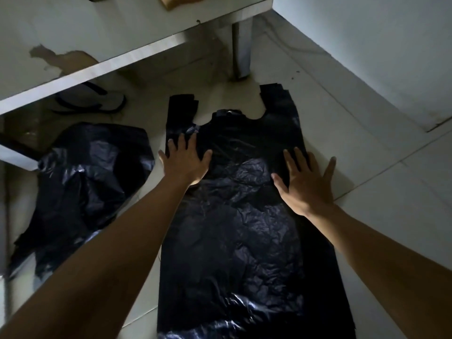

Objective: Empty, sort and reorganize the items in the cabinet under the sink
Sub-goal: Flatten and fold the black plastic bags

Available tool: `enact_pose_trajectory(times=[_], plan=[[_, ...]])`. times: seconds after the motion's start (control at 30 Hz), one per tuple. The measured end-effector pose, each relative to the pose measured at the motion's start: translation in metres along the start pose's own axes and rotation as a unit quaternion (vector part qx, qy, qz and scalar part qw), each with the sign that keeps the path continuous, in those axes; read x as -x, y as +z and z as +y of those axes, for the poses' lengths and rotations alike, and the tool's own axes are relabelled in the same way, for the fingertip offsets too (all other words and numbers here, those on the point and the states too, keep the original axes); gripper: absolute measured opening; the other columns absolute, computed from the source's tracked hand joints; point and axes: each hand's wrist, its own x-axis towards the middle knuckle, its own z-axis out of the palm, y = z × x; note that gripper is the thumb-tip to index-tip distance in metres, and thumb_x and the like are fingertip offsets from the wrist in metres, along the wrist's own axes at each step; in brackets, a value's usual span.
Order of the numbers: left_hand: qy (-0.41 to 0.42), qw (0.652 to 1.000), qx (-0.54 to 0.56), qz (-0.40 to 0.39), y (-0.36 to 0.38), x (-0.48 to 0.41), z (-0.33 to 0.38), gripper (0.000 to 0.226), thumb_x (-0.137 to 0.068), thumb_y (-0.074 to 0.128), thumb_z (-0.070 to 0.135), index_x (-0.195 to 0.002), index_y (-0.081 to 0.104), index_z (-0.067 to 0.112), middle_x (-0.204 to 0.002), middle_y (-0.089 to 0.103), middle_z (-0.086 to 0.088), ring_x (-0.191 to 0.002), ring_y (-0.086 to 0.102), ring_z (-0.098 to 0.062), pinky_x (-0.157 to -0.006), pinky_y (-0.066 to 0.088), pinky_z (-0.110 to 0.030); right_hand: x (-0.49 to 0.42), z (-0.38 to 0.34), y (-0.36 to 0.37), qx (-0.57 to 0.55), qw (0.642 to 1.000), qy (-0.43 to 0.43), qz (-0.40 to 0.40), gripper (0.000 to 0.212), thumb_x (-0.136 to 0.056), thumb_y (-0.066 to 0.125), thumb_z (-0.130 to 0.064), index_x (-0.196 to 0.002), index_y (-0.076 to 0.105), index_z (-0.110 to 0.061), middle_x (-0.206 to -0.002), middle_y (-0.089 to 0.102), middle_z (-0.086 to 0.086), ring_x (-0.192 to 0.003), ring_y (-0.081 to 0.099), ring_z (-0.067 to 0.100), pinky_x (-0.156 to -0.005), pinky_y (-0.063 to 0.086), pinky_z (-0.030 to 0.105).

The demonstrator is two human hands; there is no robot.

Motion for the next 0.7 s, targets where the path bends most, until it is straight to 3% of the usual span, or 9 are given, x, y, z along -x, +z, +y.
enact_pose_trajectory(times=[0.17, 0.3, 0.4, 0.5, 0.6, 0.7], plan=[[0.006, 0.996, 0.029, 0.082, 0.014, 0.026, 0.0, 0.073, -0.096, 0.031, 0.058, -0.157, 0.01, 0.023, -0.165, 0.004, -0.01, -0.151, 0.003, -0.033, -0.118, 0.01, -0.059, -0.009, -0.005, 0.001, -0.005, 1.0, -0.001, -0.004, 0.08, -0.092, 0.006, -0.074, -0.159, 0.0, -0.031, -0.167, 0.001, -0.001, -0.153, 0.005, 0.028, -0.114, -0.008, 0.069], [0.026, 0.998, 0.019, 0.051, 0.028, 0.032, -0.003, 0.076, -0.095, 0.032, 0.06, -0.157, 0.007, 0.024, -0.165, 0.002, -0.011, -0.151, 0.0, -0.031, -0.119, 0.008, -0.056, -0.008, -0.009, 0.0, -0.033, 0.999, -0.008, 0.019, 0.079, -0.094, 0.012, -0.073, -0.159, -0.001, -0.03, -0.167, 0.0, 0.002, -0.153, 0.005, 0.03, -0.114, -0.007, 0.067], [0.036, 0.997, 0.017, 0.072, 0.024, 0.03, -0.009, 0.075, -0.096, 0.032, 0.057, -0.157, 0.007, 0.023, -0.165, -0.001, -0.01, -0.151, -0.003, -0.03, -0.119, 0.003, -0.057, 0.006, -0.011, 0.0, -0.082, 0.991, -0.058, 0.084, 0.069, -0.097, 0.031, -0.061, -0.156, 0.02, -0.027, -0.164, 0.019, 0.003, -0.15, 0.019, 0.027, -0.118, 0.007, 0.063], [0.035, 0.992, 0.03, 0.118, 0.028, 0.052, -0.006, 0.074, -0.09, 0.042, 0.045, -0.154, 0.019, 0.016, -0.163, 0.011, -0.013, -0.149, 0.01, -0.033, -0.116, 0.017, -0.056, 0.02, -0.007, 0.008, -0.064, 0.989, -0.092, 0.097, 0.059, -0.095, 0.038, -0.055, -0.146, 0.041, -0.025, -0.153, 0.039, 0.002, -0.14, 0.038, 0.026, -0.116, 0.021, 0.061], [0.028, 0.991, 0.038, 0.125, 0.036, 0.066, -0.007, 0.065, -0.087, 0.044, 0.042, -0.144, 0.036, 0.013, -0.153, 0.03, -0.016, -0.14, 0.03, -0.036, -0.11, 0.032, -0.054, 0.019, -0.004, 0.013, -0.044, 0.993, -0.092, 0.059, 0.065, -0.095, 0.032, -0.059, -0.151, 0.033, -0.026, -0.159, 0.032, 0.002, -0.146, 0.03, 0.025, -0.117, 0.017, 0.061], [0.045, 0.99, 0.039, 0.125, 0.034, 0.059, -0.015, 0.061, -0.093, 0.04, 0.042, -0.146, 0.035, 0.012, -0.156, 0.029, -0.017, -0.144, 0.024, -0.036, -0.114, 0.026, -0.054, 0.017, -0.005, 0.009, -0.056, 0.992, -0.101, 0.057, 0.071, -0.095, 0.032, -0.061, -0.157, 0.021, -0.027, -0.164, 0.02, 0.002, -0.151, 0.018, 0.024, -0.121, 0.011, 0.059]])
